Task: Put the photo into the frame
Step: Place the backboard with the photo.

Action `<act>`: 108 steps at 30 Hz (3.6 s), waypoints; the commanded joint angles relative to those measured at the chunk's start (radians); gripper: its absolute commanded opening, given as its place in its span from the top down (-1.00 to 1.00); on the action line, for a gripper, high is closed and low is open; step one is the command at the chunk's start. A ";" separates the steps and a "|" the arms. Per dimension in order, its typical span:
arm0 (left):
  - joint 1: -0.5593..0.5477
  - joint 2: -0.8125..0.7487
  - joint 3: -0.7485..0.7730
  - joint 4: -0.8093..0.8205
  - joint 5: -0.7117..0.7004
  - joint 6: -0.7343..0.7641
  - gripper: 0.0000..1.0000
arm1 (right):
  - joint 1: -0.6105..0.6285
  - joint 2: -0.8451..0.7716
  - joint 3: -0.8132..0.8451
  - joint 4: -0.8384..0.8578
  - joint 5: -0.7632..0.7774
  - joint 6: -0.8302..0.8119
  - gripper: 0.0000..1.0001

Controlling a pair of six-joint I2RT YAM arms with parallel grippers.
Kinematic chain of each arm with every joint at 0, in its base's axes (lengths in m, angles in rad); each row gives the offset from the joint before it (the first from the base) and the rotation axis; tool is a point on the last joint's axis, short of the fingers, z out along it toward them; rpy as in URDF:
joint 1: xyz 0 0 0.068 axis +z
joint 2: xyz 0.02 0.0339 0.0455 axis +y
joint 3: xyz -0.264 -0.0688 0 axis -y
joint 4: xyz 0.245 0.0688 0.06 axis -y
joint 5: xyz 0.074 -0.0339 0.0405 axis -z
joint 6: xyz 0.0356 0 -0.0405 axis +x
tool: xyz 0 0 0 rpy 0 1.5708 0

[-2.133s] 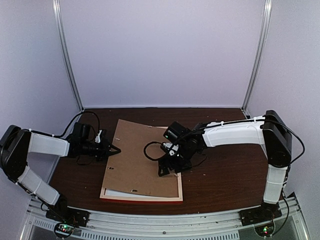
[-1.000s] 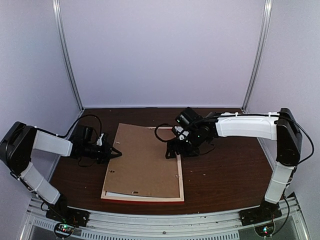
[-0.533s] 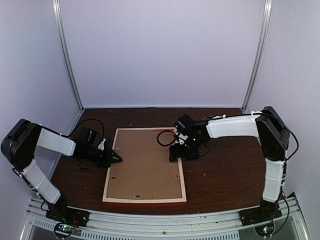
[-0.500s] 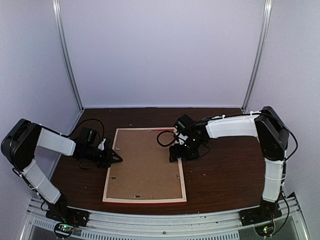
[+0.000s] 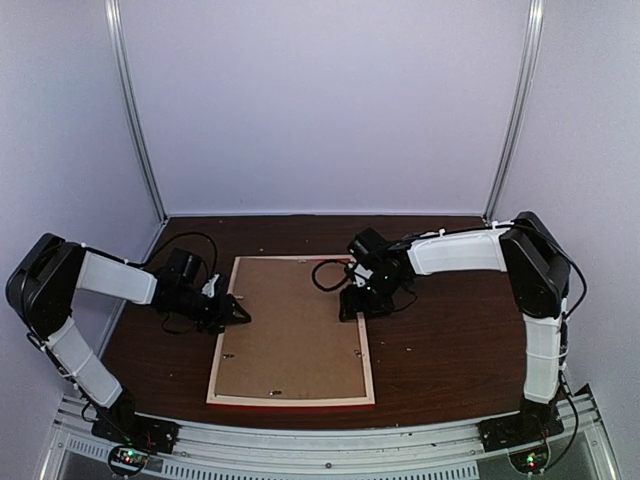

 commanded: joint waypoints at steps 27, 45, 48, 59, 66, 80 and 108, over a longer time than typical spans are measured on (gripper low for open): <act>-0.054 -0.021 0.103 -0.370 -0.193 0.098 -0.45 | -0.038 0.037 0.040 0.018 -0.063 -0.039 -0.19; -0.057 -0.037 0.170 -0.516 -0.240 0.060 -0.55 | -0.045 0.021 0.022 0.081 -0.119 -0.032 -0.19; -0.057 -0.039 0.179 -0.541 -0.247 0.051 -0.57 | -0.045 0.020 0.015 0.103 -0.135 -0.029 -0.20; -0.059 -0.049 0.197 -0.583 -0.278 0.007 -0.61 | -0.051 0.016 0.014 0.102 -0.140 -0.068 -0.22; -0.064 -0.072 0.207 -0.623 -0.311 -0.001 -0.62 | -0.063 0.016 0.009 0.108 -0.151 -0.083 -0.23; -0.066 -0.100 0.285 -0.722 -0.367 0.015 -0.66 | -0.064 0.014 -0.013 0.143 -0.177 -0.085 -0.24; -0.066 0.011 0.268 -0.631 -0.388 0.165 -0.67 | -0.063 0.010 -0.045 0.153 -0.171 -0.044 -0.20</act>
